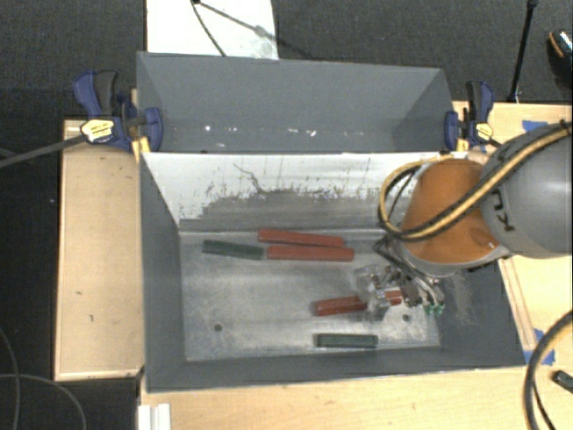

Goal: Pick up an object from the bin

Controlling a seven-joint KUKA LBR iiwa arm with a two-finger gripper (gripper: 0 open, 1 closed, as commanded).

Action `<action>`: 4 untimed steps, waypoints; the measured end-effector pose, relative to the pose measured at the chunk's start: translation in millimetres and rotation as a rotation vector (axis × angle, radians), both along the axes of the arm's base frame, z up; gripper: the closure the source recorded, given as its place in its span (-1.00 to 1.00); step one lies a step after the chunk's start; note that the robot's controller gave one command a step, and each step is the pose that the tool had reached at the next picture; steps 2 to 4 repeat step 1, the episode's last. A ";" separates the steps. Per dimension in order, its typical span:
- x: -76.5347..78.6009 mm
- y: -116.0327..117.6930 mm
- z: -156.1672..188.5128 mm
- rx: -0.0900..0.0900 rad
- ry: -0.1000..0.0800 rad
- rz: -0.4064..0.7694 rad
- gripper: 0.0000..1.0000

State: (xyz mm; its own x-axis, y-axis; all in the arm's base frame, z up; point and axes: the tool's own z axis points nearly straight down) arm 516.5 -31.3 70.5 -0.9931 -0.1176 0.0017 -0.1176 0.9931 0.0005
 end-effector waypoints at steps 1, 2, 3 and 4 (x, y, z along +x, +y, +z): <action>-3.4 -6.5 151.7 -0.002 -0.012 0.120 1.00; -3.4 -6.5 151.7 -0.002 -0.012 0.120 1.00; -3.4 -6.5 151.7 -0.002 -0.012 0.120 1.00; -3.4 -6.5 151.7 -0.002 -0.012 0.120 1.00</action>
Offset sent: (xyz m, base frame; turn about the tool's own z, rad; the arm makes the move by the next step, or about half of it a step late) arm -0.0055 -0.0062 0.1466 -0.1211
